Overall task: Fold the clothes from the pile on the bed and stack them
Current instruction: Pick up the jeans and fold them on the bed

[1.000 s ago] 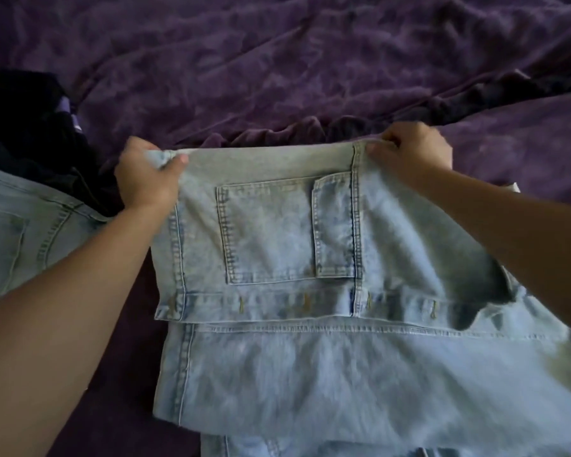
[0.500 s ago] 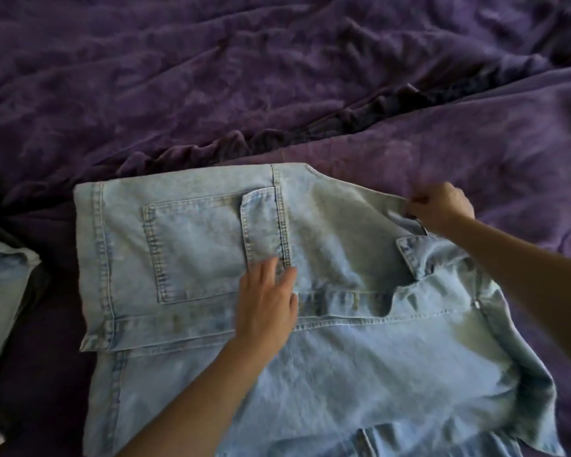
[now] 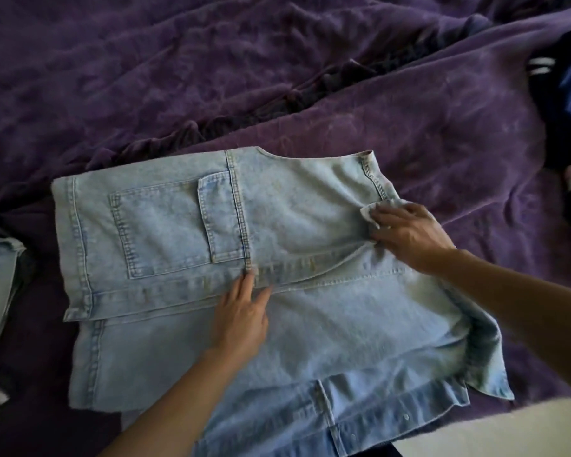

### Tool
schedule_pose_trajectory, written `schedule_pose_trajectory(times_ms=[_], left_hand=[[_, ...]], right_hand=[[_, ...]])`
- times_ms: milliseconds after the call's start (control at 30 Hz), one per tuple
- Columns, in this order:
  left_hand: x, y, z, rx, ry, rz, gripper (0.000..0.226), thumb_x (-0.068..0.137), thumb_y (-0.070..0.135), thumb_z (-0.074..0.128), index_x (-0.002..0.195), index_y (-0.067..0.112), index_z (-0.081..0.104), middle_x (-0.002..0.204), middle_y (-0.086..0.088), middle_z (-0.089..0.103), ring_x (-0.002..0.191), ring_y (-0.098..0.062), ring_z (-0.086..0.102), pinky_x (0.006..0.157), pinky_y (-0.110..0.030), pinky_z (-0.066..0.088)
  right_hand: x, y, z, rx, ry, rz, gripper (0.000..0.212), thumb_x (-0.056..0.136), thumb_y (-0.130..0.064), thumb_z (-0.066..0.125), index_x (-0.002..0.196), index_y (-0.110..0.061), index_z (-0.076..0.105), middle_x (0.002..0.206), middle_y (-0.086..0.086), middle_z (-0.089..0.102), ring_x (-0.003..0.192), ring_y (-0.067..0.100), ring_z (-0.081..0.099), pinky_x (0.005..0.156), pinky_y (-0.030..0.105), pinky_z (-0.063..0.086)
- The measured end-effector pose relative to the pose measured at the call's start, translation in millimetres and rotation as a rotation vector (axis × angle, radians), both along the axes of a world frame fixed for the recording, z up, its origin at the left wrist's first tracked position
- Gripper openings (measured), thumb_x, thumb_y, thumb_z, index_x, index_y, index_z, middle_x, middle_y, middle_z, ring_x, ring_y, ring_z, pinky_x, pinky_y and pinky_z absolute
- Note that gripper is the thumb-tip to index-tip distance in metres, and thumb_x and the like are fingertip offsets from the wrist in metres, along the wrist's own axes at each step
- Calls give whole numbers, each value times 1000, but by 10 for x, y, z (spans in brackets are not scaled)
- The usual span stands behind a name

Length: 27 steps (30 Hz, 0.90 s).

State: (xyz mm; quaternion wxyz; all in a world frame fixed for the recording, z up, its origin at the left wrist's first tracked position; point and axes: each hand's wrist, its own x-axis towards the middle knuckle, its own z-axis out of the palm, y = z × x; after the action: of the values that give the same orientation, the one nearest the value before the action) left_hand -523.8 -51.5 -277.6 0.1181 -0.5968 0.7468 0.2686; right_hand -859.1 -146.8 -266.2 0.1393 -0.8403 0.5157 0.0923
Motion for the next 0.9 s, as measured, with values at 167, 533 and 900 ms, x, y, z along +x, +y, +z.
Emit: schedule_pose_trajectory(times_ms=[167, 533, 900], left_hand=[[-122, 422, 279, -165, 61, 6, 33, 69, 6, 74, 101, 8, 72, 112, -19, 62, 99, -38, 62, 78, -44, 53], [75, 2023, 233, 324, -40, -155, 57, 72, 66, 56, 115, 29, 49, 113, 3, 44, 109, -20, 42, 84, -35, 37], [622, 2257, 452, 94, -6, 203, 17, 83, 9, 52, 94, 14, 64, 99, -7, 65, 97, -31, 61, 74, -39, 47]], right_hand=[[-11, 176, 153, -112, -10, -165, 42, 76, -11, 69, 116, -20, 68, 129, 9, 59, 126, 32, 49, 98, 51, 36], [520, 2472, 255, 393, -70, 146, 67, 69, -70, 56, 123, -31, 59, 130, -4, 57, 118, 17, 56, 91, 32, 47], [708, 2683, 400, 309, -126, -276, 38, 95, -45, 51, 69, -17, 51, 75, 4, 64, 77, 31, 61, 58, 34, 34]])
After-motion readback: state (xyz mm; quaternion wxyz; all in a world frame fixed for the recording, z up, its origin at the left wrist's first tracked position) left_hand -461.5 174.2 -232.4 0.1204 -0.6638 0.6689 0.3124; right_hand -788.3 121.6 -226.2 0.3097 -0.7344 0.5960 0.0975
